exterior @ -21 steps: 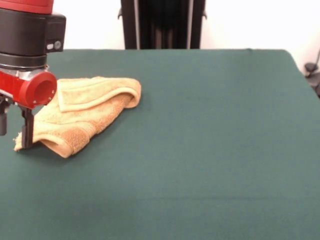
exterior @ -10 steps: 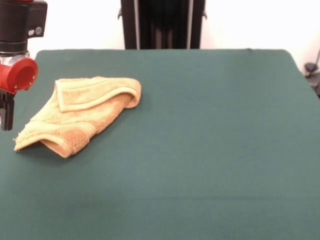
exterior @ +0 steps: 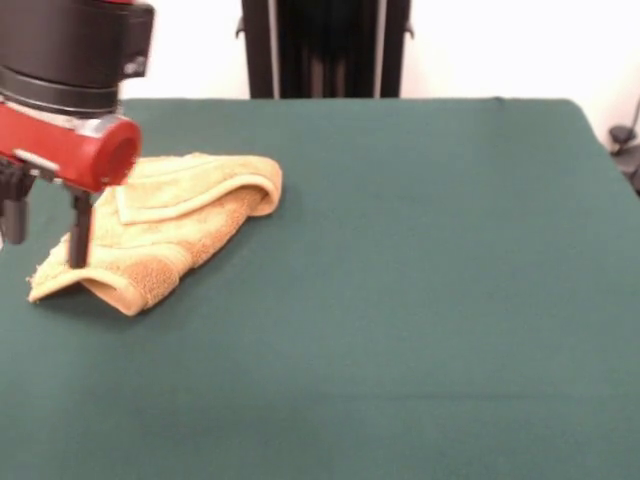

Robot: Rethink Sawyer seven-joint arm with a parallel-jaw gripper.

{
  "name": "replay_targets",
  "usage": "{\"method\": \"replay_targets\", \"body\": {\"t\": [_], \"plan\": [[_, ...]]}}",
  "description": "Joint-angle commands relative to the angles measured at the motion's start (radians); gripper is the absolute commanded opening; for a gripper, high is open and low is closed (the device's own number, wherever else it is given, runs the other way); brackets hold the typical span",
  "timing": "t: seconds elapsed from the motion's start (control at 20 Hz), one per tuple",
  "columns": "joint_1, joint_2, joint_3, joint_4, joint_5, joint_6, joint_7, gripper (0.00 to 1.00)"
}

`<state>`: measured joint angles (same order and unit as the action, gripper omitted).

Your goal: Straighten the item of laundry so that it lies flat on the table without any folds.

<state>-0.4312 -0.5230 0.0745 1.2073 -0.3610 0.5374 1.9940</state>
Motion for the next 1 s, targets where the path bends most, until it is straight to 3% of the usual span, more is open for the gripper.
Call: {"method": "replay_targets", "body": {"t": [0.05,0.35,0.55,1.0], "plan": [[0.119,0.022,-0.001,0.149,-0.001,0.046,0.111,1.00],[0.204,0.032,-0.070,0.168,0.031,0.077,0.209,1.00],[0.289,0.058,-0.158,0.142,0.070,0.209,0.287,1.00],[0.345,0.086,-0.207,0.121,0.103,0.332,0.208,1.00]]}}
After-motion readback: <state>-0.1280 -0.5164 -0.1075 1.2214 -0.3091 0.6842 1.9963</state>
